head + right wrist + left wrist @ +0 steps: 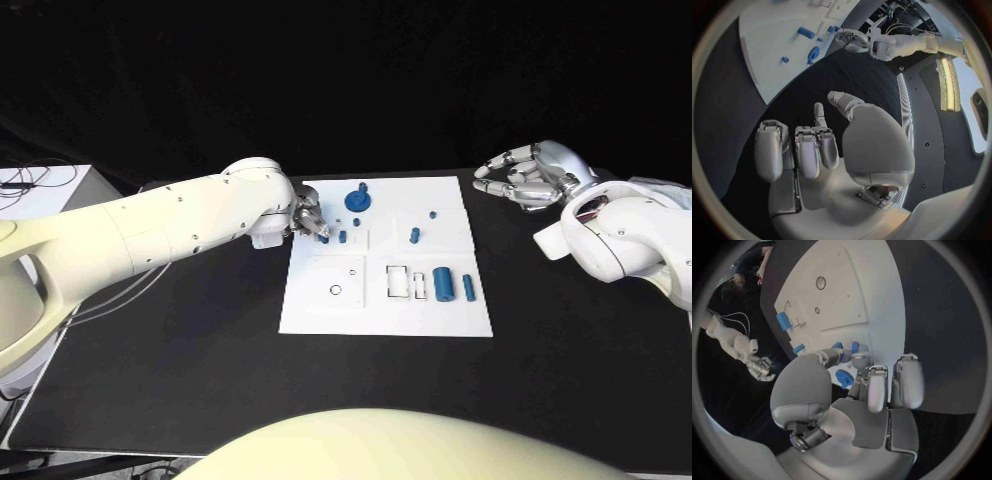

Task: Assemble the parts on the task board

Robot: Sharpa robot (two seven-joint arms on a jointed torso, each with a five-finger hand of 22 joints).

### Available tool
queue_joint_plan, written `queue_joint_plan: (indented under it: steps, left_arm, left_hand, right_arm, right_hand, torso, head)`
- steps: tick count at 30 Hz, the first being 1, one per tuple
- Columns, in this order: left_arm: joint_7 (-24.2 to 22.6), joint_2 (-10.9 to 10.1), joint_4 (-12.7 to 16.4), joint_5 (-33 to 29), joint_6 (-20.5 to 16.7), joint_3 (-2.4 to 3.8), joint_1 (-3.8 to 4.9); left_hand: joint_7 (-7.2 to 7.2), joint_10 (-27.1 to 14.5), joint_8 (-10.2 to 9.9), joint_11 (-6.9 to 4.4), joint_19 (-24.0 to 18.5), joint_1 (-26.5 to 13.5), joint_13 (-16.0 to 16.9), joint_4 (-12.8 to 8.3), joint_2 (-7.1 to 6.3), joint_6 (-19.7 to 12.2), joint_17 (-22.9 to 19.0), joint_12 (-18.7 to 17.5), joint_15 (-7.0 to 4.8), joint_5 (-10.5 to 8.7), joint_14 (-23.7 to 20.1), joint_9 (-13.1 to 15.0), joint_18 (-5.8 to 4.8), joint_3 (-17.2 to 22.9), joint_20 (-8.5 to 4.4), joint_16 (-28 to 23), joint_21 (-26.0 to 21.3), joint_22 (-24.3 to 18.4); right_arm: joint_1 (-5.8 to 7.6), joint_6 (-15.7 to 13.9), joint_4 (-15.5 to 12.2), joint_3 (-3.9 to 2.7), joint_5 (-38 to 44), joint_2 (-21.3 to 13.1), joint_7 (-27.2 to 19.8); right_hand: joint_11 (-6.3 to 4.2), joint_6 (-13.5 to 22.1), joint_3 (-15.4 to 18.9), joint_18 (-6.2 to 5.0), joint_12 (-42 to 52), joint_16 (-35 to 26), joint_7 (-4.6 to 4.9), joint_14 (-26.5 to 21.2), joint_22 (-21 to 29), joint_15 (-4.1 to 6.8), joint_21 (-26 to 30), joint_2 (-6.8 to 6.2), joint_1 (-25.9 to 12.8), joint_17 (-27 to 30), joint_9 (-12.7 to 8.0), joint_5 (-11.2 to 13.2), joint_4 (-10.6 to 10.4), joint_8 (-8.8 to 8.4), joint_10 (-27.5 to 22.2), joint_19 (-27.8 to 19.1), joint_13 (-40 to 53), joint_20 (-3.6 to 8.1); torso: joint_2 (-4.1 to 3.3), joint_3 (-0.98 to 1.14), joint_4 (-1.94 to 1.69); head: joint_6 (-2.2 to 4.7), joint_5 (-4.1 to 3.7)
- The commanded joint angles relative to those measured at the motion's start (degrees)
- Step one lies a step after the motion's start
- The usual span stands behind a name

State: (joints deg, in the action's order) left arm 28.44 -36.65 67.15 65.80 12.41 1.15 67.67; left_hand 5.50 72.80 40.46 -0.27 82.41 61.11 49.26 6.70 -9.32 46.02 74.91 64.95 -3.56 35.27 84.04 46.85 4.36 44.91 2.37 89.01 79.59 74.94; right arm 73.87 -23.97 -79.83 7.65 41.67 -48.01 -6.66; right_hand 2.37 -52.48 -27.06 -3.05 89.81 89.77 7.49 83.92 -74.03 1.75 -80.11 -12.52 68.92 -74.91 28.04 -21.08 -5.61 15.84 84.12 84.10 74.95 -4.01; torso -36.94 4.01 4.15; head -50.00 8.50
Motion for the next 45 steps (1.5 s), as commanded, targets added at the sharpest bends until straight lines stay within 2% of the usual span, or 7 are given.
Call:
queue_joint_plan:
  steps: [1,19,29,31,35,45]
  left_arm:
    - [-0.3,-0.2,0.2,0.0,0.5,0.03,-0.12]
    - [-0.4,-0.5,-0.1,-1.0,4.0,0.05,-0.06]
    - [-0.6,-0.3,-0.2,-1.1,4.1,0.05,-0.05]
    - [-0.5,-0.3,-0.3,-1.1,4.1,0.04,-0.04]
    - [-0.5,-0.1,-0.8,-1.0,3.9,0.03,-0.02]
    - [-0.5,0.8,-2.3,-0.6,4.6,-0.01,0.06]
  left_hand:
    - [-1.19,0.3,0.4,-0.09,0.2,0.6,0.1,-8.8,0.09,1.4,14.2,0.0,-0.35,0.3,5.6,0.2,-0.7,8.5,-0.01,0.2,0.3,0.0]
    - [-1.23,0.4,0.4,-0.12,0.3,0.7,0.1,-8.9,-0.02,1.5,14.2,0.0,-0.38,0.44,5.6,0.2,-0.71,8.6,-0.03,0.3,0.4,0.1]
    - [-1.24,0.4,0.4,-0.13,0.3,0.7,0.2,-8.9,-0.03,1.5,14.2,0.1,-0.38,0.45,5.6,0.2,-0.7,8.6,-0.03,0.3,0.3,0.1]
    - [-1.24,0.4,0.4,-0.13,0.3,0.7,0.2,-8.9,-0.03,1.5,14.2,0.1,-0.38,0.45,5.6,0.2,-0.7,8.6,-0.03,0.3,0.3,0.1]
    - [-1.25,0.4,0.4,-0.13,0.2,0.7,0.3,-9.0,-0.08,1.6,14.2,0.1,-0.38,0.48,5.6,0.2,-0.69,8.6,-0.04,0.3,0.3,0.0]
    - [-1.24,0.4,0.4,-0.13,0.2,0.7,0.2,-9.0,-0.08,1.6,14.2,0.0,-0.38,0.48,5.7,0.2,-0.7,8.6,-0.05,0.3,0.3,0.1]
  right_arm:
    - [0.01,0.5,0.1,-0.05,0.2,0.1,-0.2]
    - [0.0,0.5,0.0,-0.05,0.2,0.0,-0.2]
    - [0.0,0.5,0.0,-0.05,0.2,0.1,-0.2]
    - [0.0,0.5,0.0,-0.05,0.2,0.0,-0.2]
    - [0.0,0.5,0.0,-0.05,0.2,0.0,-0.1]
    - [0.01,0.5,-0.1,-0.05,0.2,0.0,-0.1]
  right_hand:
    - [0.4,0.1,-0.1,-0.11,0.2,0.2,0.15,6.1,-0.1,-0.32,0.0,-0.12,0.3,-15.1,0.1,-0.1,-0.2,-0.19,5.9,0.7,15.1,-0.33]
    - [0.4,0.1,-0.1,-0.11,0.2,0.2,0.15,6.1,-0.1,-0.32,0.0,-0.12,0.3,-15.1,0.1,-0.1,-0.2,-0.19,5.9,0.7,15.1,-0.33]
    - [0.4,0.1,-0.1,-0.11,0.2,0.2,0.15,6.1,-0.1,-0.32,0.0,-0.12,0.3,-15.1,0.1,-0.1,-0.2,-0.19,5.9,0.7,15.1,-0.33]
    - [0.4,0.1,-0.1,-0.11,0.2,0.2,0.15,6.1,-0.1,-0.32,0.0,-0.12,0.3,-15.1,0.1,-0.1,-0.2,-0.19,5.9,0.7,15.1,-0.33]
    - [0.4,0.1,-0.1,-0.11,0.2,0.2,0.15,6.1,-0.1,-0.32,0.0,-0.12,0.3,-15.1,0.1,-0.1,-0.2,-0.19,5.9,0.7,15.1,-0.33]
    - [0.4,0.1,-0.1,-0.11,0.2,0.2,0.15,6.1,-0.1,-0.32,0.0,-0.12,0.3,-15.1,0.1,-0.1,-0.2,-0.19,5.9,0.7,15.1,-0.33]
  torso:
    - [0.05,0.0,0.02]
    - [-0.01,0.05,-0.03]
    - [-0.02,0.04,0.09]
    - [-0.02,0.03,0.03]
    - [-0.04,0.04,-0.05]
    - [0.0,0.07,0.08]
  head:
    - [0.0,0.02]
    - [0.0,0.0]
    - [0.0,-0.03]
    - [0.0,-0.09]
    - [0.0,-0.12]
    - [0.0,-0.17]
